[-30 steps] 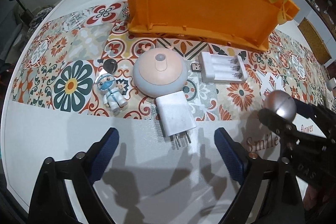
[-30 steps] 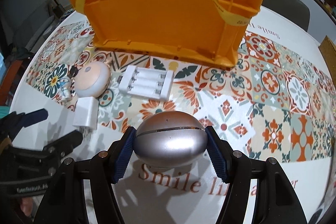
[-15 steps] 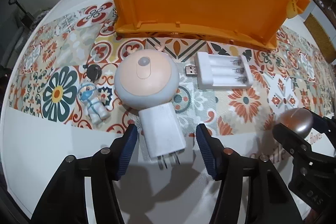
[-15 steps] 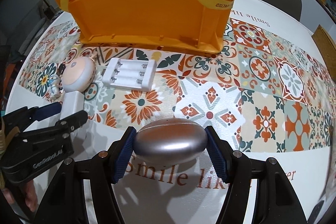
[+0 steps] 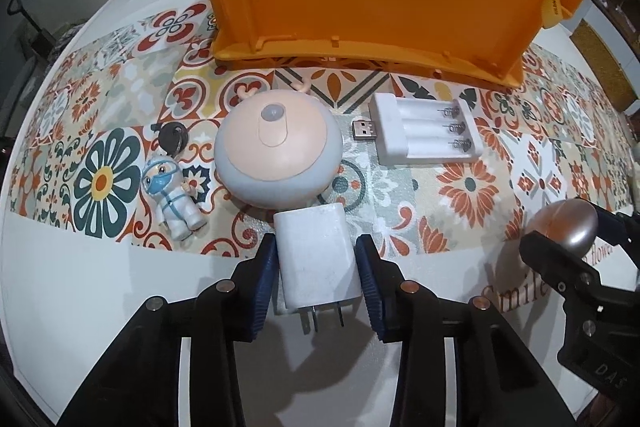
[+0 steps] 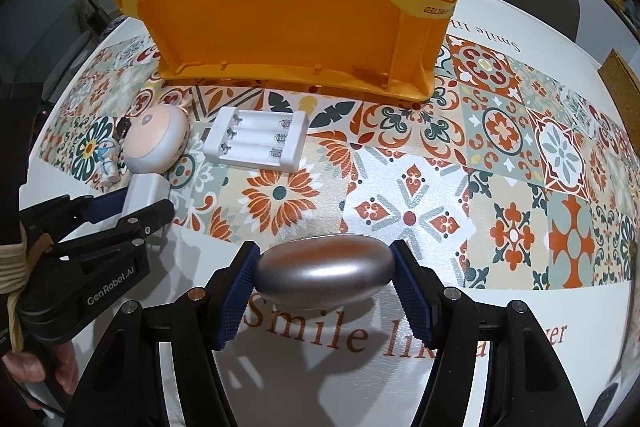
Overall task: Organize rigid objects
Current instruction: 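Close the left tool on the white plug charger, then lift the white charger and silver case with both tools toward the crate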
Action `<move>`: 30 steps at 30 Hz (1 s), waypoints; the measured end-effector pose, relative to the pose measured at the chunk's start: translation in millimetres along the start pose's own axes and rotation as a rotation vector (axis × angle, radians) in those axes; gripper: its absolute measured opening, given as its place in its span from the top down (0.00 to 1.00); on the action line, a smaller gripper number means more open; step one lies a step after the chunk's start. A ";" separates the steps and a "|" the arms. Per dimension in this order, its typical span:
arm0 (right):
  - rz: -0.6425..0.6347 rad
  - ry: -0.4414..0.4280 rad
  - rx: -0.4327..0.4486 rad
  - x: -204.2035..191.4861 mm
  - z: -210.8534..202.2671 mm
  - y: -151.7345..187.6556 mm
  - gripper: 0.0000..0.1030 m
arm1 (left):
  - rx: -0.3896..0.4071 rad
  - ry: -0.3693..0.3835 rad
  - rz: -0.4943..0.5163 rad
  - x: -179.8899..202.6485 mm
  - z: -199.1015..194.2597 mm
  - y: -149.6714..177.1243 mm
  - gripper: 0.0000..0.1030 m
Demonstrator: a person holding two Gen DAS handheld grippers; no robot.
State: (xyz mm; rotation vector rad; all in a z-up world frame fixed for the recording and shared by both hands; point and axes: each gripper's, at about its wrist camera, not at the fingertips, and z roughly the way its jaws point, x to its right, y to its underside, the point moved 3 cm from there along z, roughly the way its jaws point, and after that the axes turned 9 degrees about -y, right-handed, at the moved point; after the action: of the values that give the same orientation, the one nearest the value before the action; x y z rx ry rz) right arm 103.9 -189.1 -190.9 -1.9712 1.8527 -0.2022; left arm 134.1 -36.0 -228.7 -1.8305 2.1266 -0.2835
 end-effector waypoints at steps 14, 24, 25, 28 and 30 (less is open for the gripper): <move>-0.004 -0.025 0.011 -6.3 -7.6 -3.9 0.36 | 0.034 0.072 -0.018 -8.7 -25.1 1.0 0.64; 0.006 -0.031 0.019 -6.8 -12.7 -5.6 0.36 | 0.071 0.117 -0.034 -13.2 -41.0 -1.0 0.64; 0.009 -0.032 0.022 -6.8 -14.3 -6.3 0.36 | 0.078 0.118 -0.034 -12.6 -43.7 -2.9 0.64; 0.012 -0.039 0.044 -7.7 -22.8 -9.8 0.36 | 0.108 0.124 -0.035 -13.1 -55.4 -8.9 0.64; 0.013 -0.040 0.056 -7.8 -28.5 -11.7 0.36 | 0.136 0.122 -0.033 -13.3 -64.2 -13.1 0.64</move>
State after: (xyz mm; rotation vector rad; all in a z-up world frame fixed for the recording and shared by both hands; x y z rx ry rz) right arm 102.9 -187.1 -159.3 -1.9122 1.8143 -0.2065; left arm 124.3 -28.7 -162.9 -1.8136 2.1005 -0.5472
